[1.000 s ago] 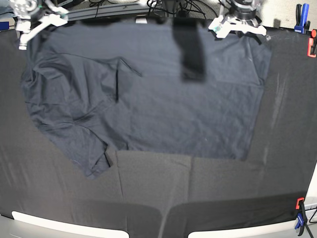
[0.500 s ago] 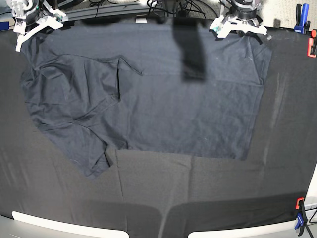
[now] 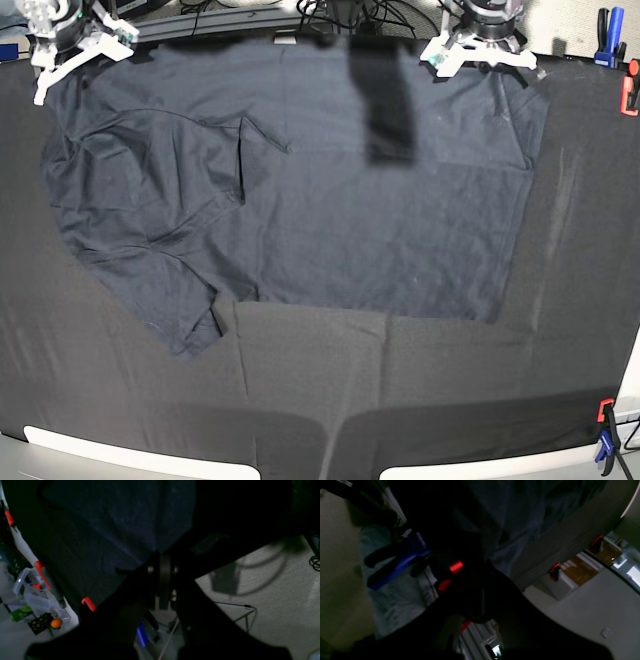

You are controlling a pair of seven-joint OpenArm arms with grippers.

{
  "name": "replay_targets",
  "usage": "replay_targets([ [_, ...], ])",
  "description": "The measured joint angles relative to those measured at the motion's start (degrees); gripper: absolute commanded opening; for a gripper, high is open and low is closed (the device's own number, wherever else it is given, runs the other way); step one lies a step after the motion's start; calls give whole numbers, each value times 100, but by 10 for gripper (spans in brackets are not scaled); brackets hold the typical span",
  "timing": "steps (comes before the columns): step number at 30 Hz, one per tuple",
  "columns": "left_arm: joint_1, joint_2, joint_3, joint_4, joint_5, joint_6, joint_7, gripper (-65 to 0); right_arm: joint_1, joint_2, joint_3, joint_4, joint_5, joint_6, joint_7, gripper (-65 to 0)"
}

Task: Layout the t-shirt on the table in an organized manner, then fold the t-shirt properly
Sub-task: 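Release the spread shirt and raise both grippers off the collar edge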

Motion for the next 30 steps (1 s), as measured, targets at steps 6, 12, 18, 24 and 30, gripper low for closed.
replay_targets([
  [6,0,2,0,0,2,2,2,-650,-162,-4,2,0,2,109,109,-650],
  [12,0,4,0,0,-24,402,0,-650,-256,-4,2,0,83,111,35,-650],
  [18,0,-2,0,0,4,761,306,-369,-289,-4,7,0,645,116,-612,-387],
  [24,-2,2,-4,13,46,778,481,-353,-286,-7,7,0,586,107,-341,-384],
  [30,-15,20,-2,31,238,778,1460,-353,-291,-4,7,396,621,107,203,-385],
])
